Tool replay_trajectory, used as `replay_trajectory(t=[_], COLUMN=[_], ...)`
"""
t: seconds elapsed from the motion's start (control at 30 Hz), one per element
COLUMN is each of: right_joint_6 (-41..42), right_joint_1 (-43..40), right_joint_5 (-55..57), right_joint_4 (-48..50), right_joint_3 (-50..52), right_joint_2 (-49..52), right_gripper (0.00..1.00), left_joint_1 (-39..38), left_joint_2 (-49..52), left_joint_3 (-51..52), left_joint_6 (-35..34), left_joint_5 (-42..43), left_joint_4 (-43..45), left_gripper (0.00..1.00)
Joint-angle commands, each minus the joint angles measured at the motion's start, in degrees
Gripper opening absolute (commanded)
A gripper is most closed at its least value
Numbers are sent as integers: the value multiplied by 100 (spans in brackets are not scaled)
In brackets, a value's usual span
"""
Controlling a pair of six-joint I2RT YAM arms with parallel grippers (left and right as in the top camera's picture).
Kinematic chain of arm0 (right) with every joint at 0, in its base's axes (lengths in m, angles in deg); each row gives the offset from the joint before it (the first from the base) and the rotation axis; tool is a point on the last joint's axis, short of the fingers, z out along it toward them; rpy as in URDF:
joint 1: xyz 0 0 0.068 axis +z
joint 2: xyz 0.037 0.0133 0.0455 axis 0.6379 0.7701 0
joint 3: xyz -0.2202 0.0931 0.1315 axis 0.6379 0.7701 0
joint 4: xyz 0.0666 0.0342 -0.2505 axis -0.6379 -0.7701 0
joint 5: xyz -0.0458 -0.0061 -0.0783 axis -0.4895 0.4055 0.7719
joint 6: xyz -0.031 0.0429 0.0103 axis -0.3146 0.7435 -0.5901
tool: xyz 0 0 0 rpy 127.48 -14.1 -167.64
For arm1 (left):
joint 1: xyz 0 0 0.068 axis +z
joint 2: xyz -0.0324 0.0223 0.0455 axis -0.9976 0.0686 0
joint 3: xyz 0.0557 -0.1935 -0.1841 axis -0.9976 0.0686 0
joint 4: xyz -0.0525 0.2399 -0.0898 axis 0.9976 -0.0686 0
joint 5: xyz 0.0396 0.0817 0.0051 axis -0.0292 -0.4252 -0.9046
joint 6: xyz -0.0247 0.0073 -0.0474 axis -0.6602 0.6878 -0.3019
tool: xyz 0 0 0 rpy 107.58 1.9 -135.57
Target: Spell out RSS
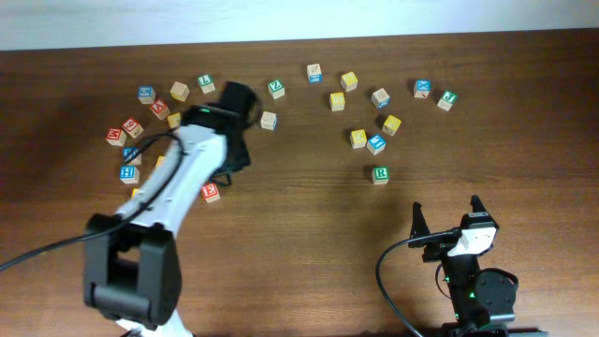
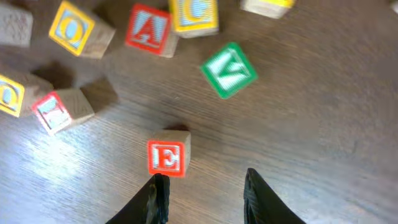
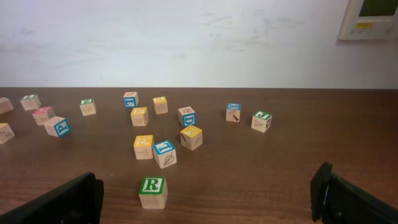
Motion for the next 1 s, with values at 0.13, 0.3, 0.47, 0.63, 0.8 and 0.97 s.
replay_trajectory(t=[0.13,0.3,0.47,0.63,0.8,0.97], right_joint_6=[-22,-20,-22,-20,-22,-22], right_joint_1=[-42,-42,-42,-42,-42,-42], right_joint_5=[48,48,48,48,48,48], right_joint_4=[-24,-24,-24,-24,-24,-24], right_joint_3=[37,37,37,37,37,37], right_joint_2=[-33,-33,-33,-33,-33,-33], right_gripper=[98,98,98,98,98,98], left_joint_1=[927,925,857,868,894,920], left_joint_2=[13,13,17,15,-55,-92], left_joint_3=[540,811,1128,1137,1038,1010], left_joint_6=[-483,-188,-133,-59,404,411], left_joint_5=[1650,1899,1700,1377,1438,1314], left_joint_4=[2,203,693,872,820,769], left_gripper=[1,0,0,0,0,0])
